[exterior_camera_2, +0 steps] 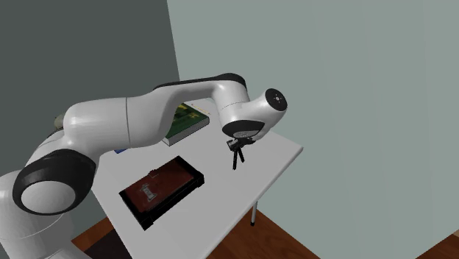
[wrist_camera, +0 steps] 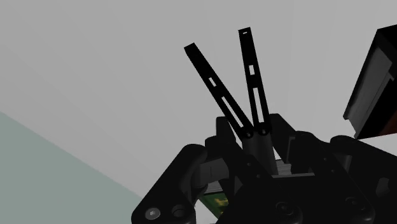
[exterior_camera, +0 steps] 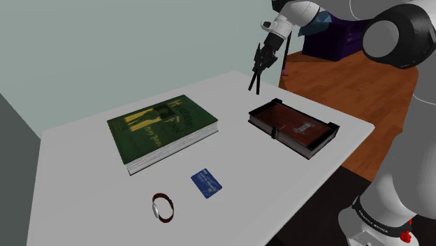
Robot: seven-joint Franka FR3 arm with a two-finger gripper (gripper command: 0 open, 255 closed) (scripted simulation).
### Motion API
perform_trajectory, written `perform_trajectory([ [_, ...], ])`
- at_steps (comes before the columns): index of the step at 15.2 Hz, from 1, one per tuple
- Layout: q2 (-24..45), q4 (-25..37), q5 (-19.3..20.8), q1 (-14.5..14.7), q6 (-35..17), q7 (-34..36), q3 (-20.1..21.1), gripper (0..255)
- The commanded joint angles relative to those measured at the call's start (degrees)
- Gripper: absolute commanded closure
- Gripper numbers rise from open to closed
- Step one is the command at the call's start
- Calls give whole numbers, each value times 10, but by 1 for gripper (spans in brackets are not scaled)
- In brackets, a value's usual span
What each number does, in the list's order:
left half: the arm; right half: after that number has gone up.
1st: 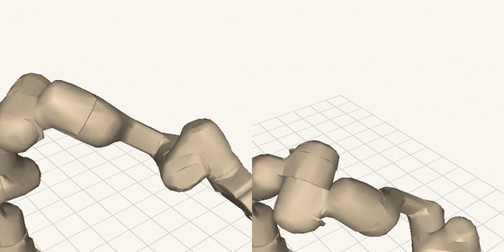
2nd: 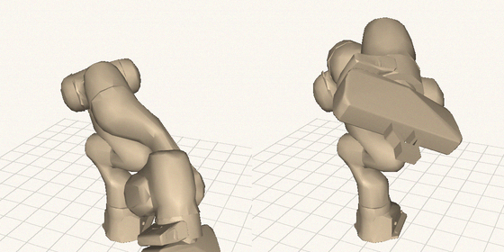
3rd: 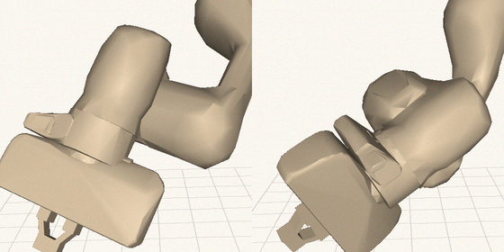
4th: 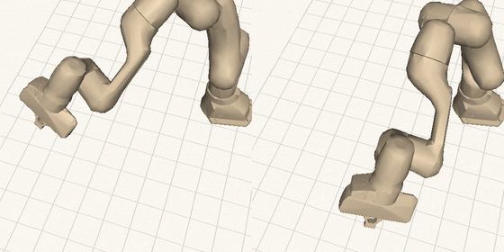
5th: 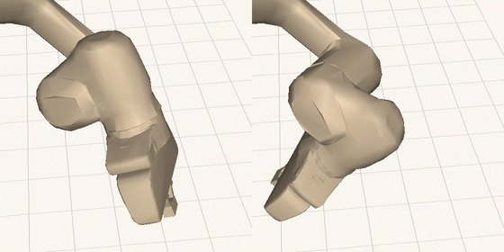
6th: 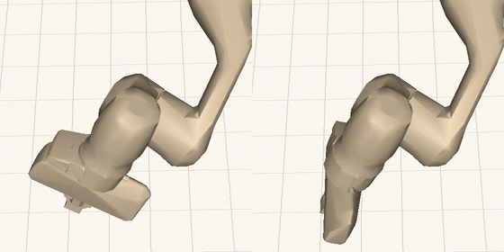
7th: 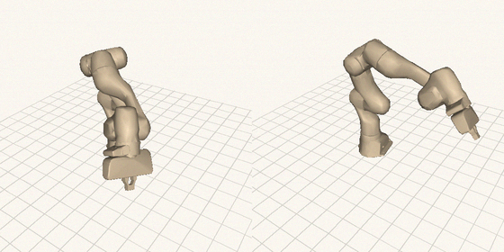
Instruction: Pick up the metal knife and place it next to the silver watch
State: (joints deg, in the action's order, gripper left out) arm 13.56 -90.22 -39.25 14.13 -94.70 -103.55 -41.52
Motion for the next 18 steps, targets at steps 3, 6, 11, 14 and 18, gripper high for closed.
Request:
perform_trajectory([
  [3, 1, 23, 1, -3, 20, 10, -1, 255],
  [6, 3, 47, 0, -8, 40, 20, -2, 255],
  [11, 10, 93, -4, -18, 77, 37, -3, 255],
  [14, 17, 124, -10, -26, 100, 47, -3, 255],
  [18, 29, 169, -20, -40, 133, 60, -3, 255],
])
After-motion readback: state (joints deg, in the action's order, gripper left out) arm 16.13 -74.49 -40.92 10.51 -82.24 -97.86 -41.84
